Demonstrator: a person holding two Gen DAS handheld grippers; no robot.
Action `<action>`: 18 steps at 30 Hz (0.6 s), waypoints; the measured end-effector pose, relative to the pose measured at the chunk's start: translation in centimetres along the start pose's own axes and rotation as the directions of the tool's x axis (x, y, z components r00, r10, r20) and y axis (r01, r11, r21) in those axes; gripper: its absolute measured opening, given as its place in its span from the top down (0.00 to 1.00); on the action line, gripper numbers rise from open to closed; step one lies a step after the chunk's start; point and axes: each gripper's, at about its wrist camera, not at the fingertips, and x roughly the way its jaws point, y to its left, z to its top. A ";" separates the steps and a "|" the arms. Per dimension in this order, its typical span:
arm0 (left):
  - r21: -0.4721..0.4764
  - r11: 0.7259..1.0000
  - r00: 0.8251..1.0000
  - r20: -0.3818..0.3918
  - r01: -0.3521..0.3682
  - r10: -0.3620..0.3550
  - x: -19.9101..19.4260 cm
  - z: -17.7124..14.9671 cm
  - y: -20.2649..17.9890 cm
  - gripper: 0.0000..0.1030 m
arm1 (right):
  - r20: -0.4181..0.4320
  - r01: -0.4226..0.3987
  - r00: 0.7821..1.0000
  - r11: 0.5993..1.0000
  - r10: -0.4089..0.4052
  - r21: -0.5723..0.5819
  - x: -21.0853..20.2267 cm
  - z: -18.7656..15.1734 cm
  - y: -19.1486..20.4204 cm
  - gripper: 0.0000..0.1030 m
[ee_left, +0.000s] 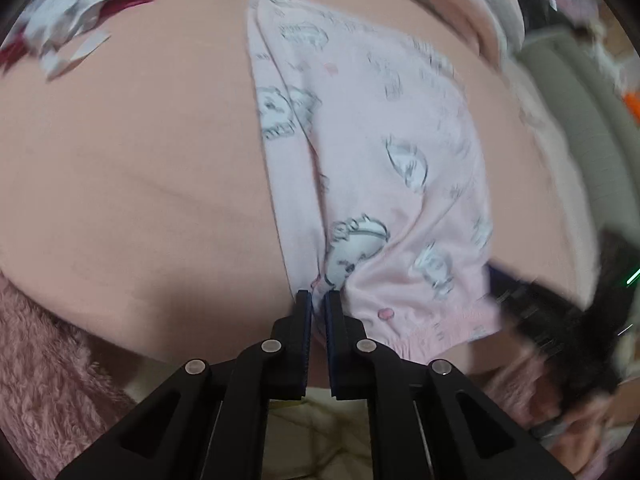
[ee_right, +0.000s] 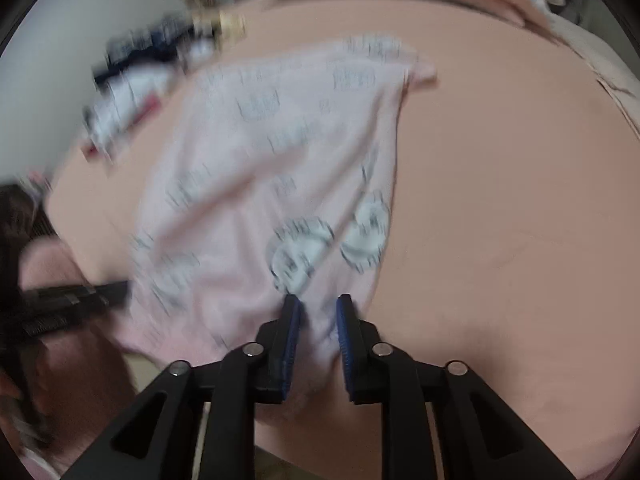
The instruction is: Fold clothes
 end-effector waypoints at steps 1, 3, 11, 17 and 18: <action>-0.001 1.000 1.000 0.022 0.008 -0.008 -0.8 0.2 -0.1 0.94 | 0.012 -0.001 1.000 1.000 0.001 0.010 -0.4 0.0 -0.2 0.80; 0.022 1.000 0.996 0.086 0.021 -0.023 -2.4 0.6 -0.5 0.94 | 0.036 -0.004 0.999 0.999 0.003 0.041 -1.3 0.0 -0.8 0.77; 0.099 0.995 0.999 0.047 0.006 -0.010 0.6 2.8 -1.5 0.93 | 0.059 -0.070 0.996 0.987 0.062 0.145 -1.5 0.3 -2.6 0.75; 0.090 0.996 0.997 0.077 0.008 -0.015 0.1 3.2 -1.2 0.93 | 0.069 -0.055 0.997 0.989 0.046 0.135 -2.1 0.3 -2.3 0.75; 0.092 0.996 0.997 0.073 0.008 -0.014 0.2 3.2 -1.2 0.92 | 0.076 -0.053 0.996 0.989 0.043 0.135 -2.2 0.3 -2.3 0.75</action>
